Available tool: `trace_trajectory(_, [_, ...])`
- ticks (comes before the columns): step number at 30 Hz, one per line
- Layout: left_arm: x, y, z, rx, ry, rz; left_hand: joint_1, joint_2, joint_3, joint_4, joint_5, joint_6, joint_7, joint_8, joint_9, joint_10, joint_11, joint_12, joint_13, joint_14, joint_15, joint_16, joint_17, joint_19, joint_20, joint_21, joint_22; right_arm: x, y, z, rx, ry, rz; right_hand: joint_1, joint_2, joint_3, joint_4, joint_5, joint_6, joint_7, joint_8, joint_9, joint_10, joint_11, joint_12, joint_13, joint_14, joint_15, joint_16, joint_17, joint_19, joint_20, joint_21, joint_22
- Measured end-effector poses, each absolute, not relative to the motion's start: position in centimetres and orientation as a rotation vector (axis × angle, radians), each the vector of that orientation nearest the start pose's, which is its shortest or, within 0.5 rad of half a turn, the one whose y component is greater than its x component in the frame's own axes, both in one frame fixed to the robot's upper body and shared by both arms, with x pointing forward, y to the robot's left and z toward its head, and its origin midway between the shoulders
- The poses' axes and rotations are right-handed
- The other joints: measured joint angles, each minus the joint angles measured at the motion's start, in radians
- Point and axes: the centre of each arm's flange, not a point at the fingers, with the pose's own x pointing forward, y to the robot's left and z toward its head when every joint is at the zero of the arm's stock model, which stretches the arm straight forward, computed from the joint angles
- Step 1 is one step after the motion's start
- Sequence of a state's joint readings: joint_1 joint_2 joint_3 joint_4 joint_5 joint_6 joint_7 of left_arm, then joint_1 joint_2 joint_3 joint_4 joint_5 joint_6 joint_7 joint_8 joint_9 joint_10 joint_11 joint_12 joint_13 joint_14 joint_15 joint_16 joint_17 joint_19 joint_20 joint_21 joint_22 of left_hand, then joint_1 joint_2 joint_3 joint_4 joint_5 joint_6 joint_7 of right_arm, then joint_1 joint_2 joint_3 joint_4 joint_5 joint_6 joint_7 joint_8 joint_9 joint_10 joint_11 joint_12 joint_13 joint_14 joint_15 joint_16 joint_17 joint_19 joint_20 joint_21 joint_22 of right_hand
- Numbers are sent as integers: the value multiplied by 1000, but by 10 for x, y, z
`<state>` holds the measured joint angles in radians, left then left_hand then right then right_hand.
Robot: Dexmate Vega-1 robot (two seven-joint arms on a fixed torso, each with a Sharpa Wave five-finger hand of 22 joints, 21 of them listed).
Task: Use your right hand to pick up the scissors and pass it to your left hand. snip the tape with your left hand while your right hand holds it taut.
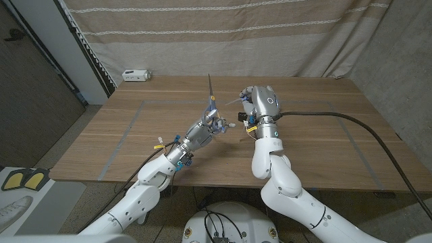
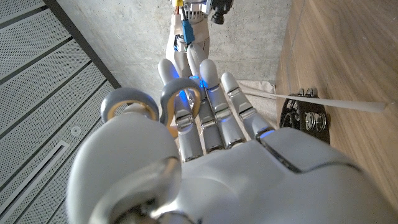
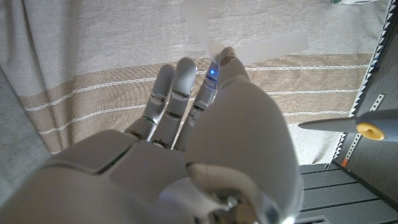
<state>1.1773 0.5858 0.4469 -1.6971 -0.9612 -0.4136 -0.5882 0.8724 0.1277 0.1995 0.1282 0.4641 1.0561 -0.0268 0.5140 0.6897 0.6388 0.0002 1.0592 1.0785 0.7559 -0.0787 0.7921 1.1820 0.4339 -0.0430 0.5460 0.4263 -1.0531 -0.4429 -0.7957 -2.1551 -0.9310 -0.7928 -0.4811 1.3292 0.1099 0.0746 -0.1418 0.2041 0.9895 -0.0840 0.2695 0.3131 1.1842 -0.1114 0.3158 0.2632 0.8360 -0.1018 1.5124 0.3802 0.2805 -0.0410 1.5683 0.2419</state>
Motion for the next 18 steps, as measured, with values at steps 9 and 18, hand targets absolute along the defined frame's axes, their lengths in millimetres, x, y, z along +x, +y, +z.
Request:
trace_trajectory(9, [510, 178, -100, -241, -684, -972, 2, -9, 0, -1, -6, 12, -5, -39, -64, 11, -1, -2, 6, 7, -3, -14, 1, 5, -5, 0, -5, 454, -85, -16, -1052, -791, -544, 0, 0, 0, 0, 0, 0, 0, 0, 0, 0, 0, -4, 0, 0, 0, 5, 0, 0, 0, 0, 0])
trace_trajectory(18, [512, 189, -99, -250, -683, -980, 7, -14, 0, -1, -12, 25, -4, -71, -120, 20, -2, -1, 11, 15, -7, -20, 6, 9, -2, 0, -9, 452, -75, -16, -1052, -783, -559, 0, 0, 0, 0, 0, 0, 0, -7, 0, 0, 0, -4, 0, 0, 0, 5, 0, 0, 0, 0, 0])
